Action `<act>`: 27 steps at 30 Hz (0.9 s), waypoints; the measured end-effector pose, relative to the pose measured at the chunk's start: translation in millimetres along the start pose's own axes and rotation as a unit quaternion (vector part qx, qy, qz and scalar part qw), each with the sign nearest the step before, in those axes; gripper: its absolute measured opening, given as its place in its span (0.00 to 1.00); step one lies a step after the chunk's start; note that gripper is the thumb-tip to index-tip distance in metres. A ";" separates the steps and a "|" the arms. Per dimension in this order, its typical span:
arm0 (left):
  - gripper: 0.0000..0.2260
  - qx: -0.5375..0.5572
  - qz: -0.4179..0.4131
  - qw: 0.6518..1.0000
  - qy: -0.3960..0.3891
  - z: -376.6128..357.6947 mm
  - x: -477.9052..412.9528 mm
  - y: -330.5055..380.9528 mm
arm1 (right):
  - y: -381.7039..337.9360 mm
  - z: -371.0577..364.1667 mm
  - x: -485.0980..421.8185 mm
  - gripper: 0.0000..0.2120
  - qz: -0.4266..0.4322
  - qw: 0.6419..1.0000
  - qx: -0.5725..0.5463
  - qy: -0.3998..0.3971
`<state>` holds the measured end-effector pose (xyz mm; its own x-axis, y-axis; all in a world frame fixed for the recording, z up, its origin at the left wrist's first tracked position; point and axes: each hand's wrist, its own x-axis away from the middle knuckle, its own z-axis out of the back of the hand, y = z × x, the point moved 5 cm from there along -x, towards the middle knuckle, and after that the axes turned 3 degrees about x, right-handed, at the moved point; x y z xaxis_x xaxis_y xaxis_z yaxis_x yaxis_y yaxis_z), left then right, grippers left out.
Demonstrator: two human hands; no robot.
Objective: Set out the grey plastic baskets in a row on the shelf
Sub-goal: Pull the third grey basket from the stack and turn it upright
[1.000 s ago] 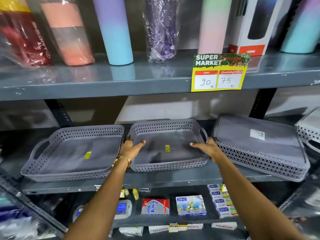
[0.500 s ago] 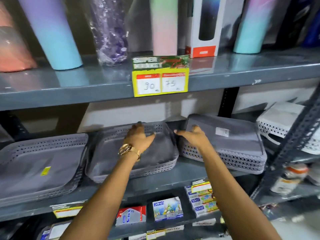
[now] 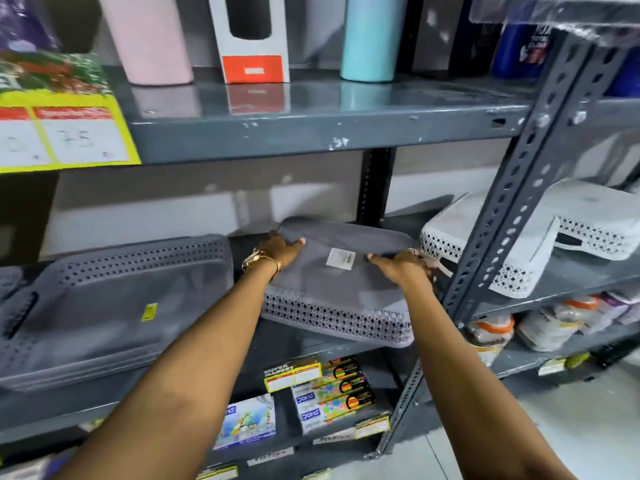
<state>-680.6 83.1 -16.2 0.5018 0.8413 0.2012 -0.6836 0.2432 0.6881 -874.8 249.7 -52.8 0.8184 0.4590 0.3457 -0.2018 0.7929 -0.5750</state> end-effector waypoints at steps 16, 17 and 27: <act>0.39 0.307 -0.037 0.930 0.199 40.8 5.1 33.2 | -59.0 75.5 9.6 0.41 0.083 0.941 -0.318 0.081; 0.38 0.327 -0.034 0.920 0.213 45.4 6.5 31.7 | -60.2 77.7 6.2 0.39 0.082 0.932 -0.345 0.077; 0.56 0.431 -0.006 0.870 0.240 55.8 9.3 -8.2 | -46.0 77.6 -0.9 0.37 0.065 0.868 -0.483 0.098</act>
<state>-640.7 62.0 18.9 0.0852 0.9962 0.0186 0.0755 -0.0250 0.9968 -908.1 243.9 30.9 0.9175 0.3673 0.1524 0.1675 -0.0092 -0.9858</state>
